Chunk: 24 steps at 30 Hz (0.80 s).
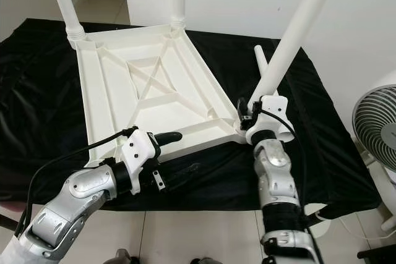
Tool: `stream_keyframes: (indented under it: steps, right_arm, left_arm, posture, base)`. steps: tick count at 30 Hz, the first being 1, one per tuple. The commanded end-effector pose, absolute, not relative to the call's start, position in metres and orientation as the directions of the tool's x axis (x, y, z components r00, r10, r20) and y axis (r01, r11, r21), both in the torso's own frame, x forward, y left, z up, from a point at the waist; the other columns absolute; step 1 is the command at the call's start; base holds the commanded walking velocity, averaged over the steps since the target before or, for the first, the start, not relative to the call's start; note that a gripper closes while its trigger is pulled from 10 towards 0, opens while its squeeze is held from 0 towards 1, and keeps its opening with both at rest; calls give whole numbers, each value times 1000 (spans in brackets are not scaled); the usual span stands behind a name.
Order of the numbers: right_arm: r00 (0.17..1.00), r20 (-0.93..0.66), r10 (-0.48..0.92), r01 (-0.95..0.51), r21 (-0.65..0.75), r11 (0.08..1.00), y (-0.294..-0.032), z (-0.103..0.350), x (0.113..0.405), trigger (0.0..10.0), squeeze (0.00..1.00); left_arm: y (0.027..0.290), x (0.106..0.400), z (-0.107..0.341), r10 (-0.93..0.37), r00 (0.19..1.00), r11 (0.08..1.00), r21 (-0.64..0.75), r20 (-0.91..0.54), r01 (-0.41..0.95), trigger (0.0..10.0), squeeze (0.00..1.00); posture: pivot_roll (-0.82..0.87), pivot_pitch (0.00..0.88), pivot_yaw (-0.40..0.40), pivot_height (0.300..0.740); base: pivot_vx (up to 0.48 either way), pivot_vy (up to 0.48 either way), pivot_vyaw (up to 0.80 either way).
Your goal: Building children table
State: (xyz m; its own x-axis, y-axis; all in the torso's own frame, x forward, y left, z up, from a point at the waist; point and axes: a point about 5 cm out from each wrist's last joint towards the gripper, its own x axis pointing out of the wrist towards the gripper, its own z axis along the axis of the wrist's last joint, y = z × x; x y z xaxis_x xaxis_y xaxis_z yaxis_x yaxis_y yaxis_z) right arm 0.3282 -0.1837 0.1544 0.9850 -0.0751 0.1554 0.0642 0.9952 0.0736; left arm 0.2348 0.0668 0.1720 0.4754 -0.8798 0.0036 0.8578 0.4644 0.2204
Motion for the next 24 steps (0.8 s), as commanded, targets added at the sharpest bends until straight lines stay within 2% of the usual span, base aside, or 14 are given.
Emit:
stream_keyframes:
  steps: [1,5,8,11,20,24]
  right_arm:
    - [988,59,-142,136,97,986,-189,135,325,10000,0]
    - [966,35,-257,251,111,961,-188,131,323,10000,0]
    - [957,29,-290,284,118,951,-188,130,323,10000,0]
    - [909,3,-416,411,151,899,-177,128,320,10000,0]
    - [885,-16,-466,456,238,858,-174,132,323,10000,0]
    - [891,-22,-453,446,222,867,-174,132,326,10000,0]
  left_arm:
    - [67,234,171,-879,478,465,221,-5,857,10000,0]
    - [67,234,171,-878,479,466,221,-4,857,10000,0]
    - [67,234,171,-878,479,466,220,-3,857,10000,0]
    - [66,234,170,-878,478,466,220,-2,857,10000,0]
    - [65,233,170,-881,473,462,216,-1,860,10000,0]
    - [65,233,170,-882,471,460,214,-1,862,10000,0]
  posture:
    - [121,91,-51,740]
    - [124,84,-57,740]
    - [125,84,-60,740]
    - [130,71,-63,740]
    - [129,60,-64,740]
    - [131,55,-66,740]
  base:
    - [0,0,0]
    - [0,0,0]
    - [0,0,0]
    - [0,0,0]
    - [0,0,0]
    - [0,0,0]
